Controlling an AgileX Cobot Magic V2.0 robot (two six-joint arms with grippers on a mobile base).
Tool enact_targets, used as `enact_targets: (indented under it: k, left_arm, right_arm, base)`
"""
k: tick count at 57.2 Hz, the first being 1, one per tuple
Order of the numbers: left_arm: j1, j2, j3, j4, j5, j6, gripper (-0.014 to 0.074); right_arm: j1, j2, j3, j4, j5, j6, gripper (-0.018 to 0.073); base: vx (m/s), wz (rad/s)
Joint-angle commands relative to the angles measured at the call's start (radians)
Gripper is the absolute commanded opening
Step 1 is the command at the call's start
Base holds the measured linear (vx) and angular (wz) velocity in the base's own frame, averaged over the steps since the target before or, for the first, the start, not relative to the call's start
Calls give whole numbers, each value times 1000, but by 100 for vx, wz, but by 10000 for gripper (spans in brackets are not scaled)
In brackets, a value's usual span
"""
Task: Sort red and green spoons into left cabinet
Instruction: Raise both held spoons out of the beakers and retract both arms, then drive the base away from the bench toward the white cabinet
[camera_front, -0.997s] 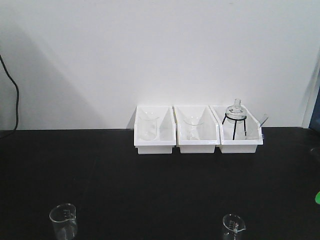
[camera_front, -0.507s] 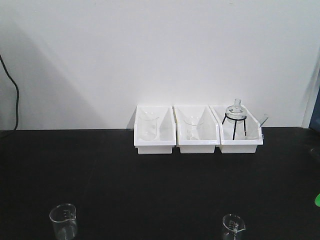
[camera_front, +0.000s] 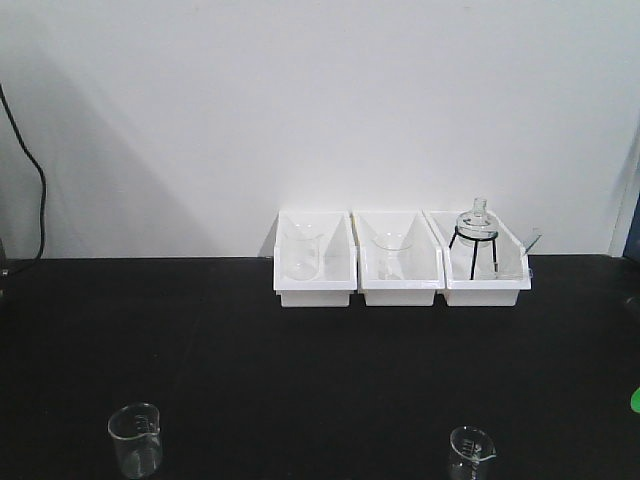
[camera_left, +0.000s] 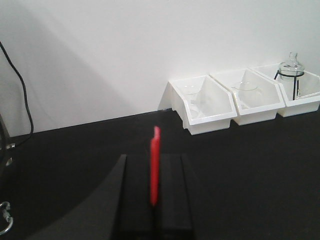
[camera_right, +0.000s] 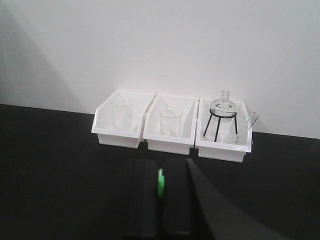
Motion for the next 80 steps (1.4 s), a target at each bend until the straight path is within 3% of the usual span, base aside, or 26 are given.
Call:
enact_targets:
  k: [1, 80]
  left_arm:
    - [-5, -1, -25, -14, -72, -5, -1]
    - [-5, -2, -25, -14, -73, -5, -1]
  right_arm:
    - [-2, -2, -30, -4, -80, -12, -4]
    - [-2, -2, -30, -4, -81, -12, -4]
  base:
    - [-3, 8]
    - [-6, 26]
